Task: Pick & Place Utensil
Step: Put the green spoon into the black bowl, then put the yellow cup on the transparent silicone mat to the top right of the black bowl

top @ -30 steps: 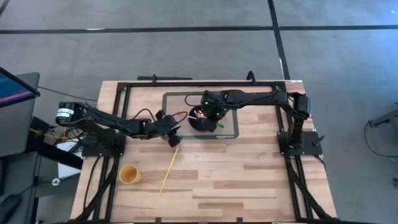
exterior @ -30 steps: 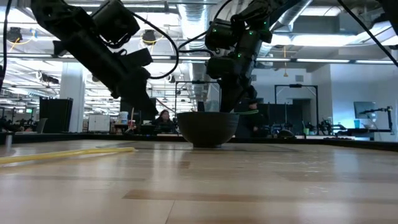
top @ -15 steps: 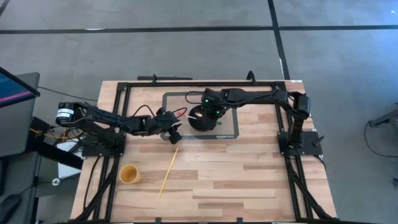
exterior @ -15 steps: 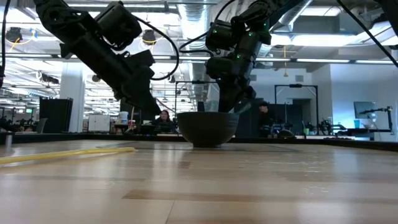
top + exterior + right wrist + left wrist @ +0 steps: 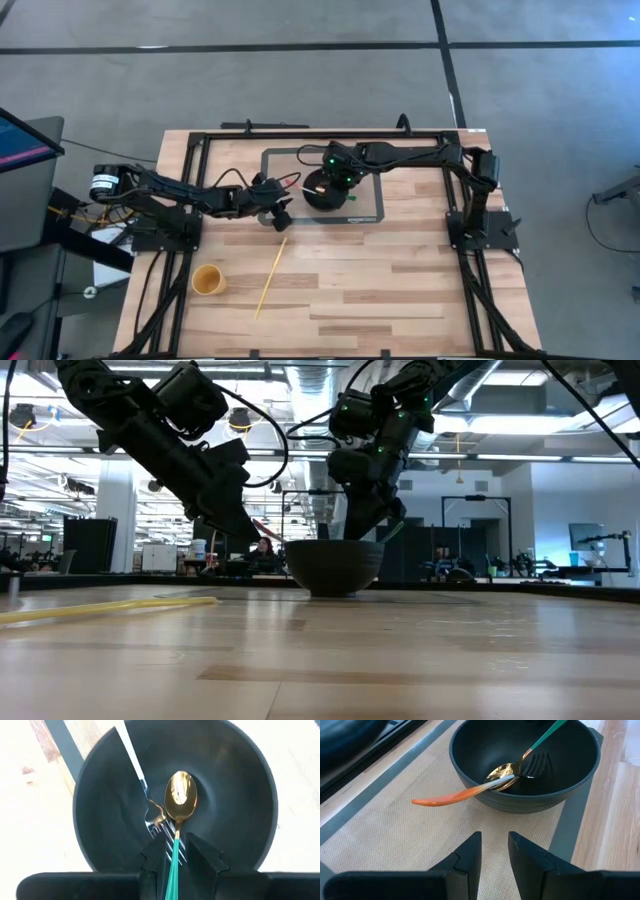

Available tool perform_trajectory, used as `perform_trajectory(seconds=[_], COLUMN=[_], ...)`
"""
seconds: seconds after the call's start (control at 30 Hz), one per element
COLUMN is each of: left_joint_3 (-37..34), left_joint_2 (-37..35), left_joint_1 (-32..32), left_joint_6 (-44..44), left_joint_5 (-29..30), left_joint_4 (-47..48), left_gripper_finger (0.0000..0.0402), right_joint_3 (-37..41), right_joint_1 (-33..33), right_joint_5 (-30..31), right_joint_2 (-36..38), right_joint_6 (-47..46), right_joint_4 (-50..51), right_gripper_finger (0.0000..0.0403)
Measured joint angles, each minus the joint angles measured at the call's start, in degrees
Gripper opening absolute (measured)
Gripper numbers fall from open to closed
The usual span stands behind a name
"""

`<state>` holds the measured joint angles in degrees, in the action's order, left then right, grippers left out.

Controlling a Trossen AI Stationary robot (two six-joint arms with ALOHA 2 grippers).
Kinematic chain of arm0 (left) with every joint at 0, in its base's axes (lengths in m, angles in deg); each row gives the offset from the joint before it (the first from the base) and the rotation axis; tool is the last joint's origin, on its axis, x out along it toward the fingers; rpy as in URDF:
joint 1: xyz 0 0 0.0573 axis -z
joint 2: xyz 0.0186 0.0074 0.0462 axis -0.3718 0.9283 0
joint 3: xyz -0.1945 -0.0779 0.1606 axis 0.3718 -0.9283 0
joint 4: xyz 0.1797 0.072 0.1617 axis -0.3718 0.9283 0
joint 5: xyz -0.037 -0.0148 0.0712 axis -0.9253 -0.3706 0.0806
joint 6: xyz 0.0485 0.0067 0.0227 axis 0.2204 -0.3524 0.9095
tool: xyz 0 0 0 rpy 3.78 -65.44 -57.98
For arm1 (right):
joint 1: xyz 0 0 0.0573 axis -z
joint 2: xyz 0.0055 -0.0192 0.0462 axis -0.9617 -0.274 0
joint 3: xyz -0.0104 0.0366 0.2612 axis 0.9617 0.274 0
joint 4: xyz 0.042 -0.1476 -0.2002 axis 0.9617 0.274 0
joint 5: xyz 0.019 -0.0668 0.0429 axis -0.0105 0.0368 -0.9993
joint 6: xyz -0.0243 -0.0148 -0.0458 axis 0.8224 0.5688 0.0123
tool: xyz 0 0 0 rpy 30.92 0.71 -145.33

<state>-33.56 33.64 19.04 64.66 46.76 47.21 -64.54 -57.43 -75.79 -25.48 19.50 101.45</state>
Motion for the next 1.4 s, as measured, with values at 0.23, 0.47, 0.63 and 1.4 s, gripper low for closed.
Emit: perform_trajectory(seconds=[0.23, 0.47, 0.63, 1.4], left_joint_3=[0.0, 0.0, 0.0, 0.0], left_joint_2=[0.0, 0.0, -0.7, -16.6], left_joint_1=[0.0, 0.0, 0.3, 10.1], left_joint_6=[0.0, 0.0, 0.0, 2.8], left_joint_5=[0.0, 0.0, 0.0, -0.4], left_joint_4=[0.0, 0.0, -0.4, -0.9], left_gripper_finger=[0.0097, 0.0097, 0.0097, 0.0097], right_joint_3=[0.0, 0.0, 0.1, 0.0], right_joint_1=[-0.9, -3.4, -4.2, -8.5], right_joint_5=[0.0, 0.7, 1.7, 1.6], right_joint_2=[0.0, 0.3, 1.1, 20.4], right_joint_6=[1.9, 4.5, 4.5, 3.5], right_joint_4=[1.9, 0.3, 1.3, 1.0], right_gripper_finger=[0.0091, 0.0157, 0.0199, 0.0202])
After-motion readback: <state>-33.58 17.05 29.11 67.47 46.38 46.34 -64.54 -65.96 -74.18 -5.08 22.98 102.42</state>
